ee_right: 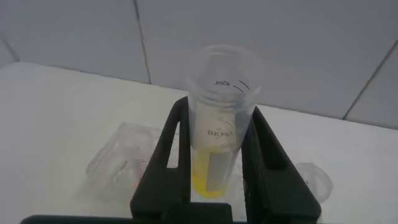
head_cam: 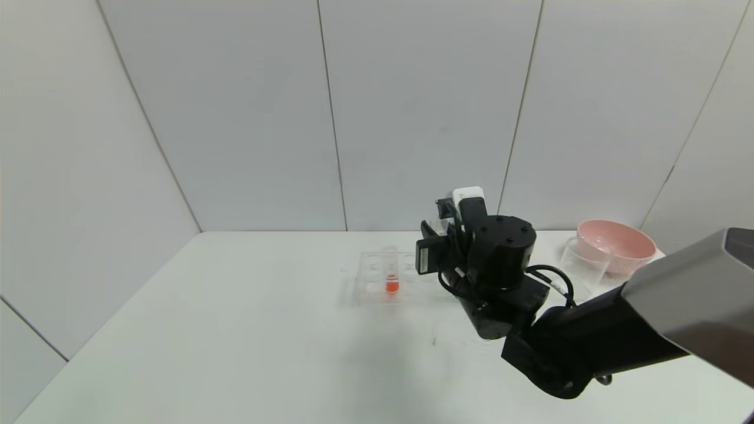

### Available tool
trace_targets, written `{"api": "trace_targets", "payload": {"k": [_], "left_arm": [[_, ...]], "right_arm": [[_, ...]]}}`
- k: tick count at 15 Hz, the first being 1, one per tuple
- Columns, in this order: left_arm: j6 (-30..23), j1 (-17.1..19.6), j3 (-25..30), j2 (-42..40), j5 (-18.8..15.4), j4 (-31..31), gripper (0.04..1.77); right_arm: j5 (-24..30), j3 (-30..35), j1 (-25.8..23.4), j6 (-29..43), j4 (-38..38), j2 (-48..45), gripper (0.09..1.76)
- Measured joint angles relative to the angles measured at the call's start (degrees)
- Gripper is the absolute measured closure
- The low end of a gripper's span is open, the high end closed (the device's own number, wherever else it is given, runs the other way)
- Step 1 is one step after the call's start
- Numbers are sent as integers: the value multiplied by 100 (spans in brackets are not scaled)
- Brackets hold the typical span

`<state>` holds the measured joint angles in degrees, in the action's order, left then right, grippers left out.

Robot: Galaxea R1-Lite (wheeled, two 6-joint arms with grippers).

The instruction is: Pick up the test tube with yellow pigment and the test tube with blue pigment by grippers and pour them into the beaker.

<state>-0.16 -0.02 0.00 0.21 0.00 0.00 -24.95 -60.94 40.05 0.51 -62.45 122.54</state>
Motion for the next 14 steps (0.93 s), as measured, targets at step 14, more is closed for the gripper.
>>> {"api": "trace_targets", "payload": {"k": [14], "left_arm": [[0, 0, 0, 0, 0, 0, 5]], "right_arm": [[5285, 2443, -3228, -544, 1084, -2767, 132]]}}
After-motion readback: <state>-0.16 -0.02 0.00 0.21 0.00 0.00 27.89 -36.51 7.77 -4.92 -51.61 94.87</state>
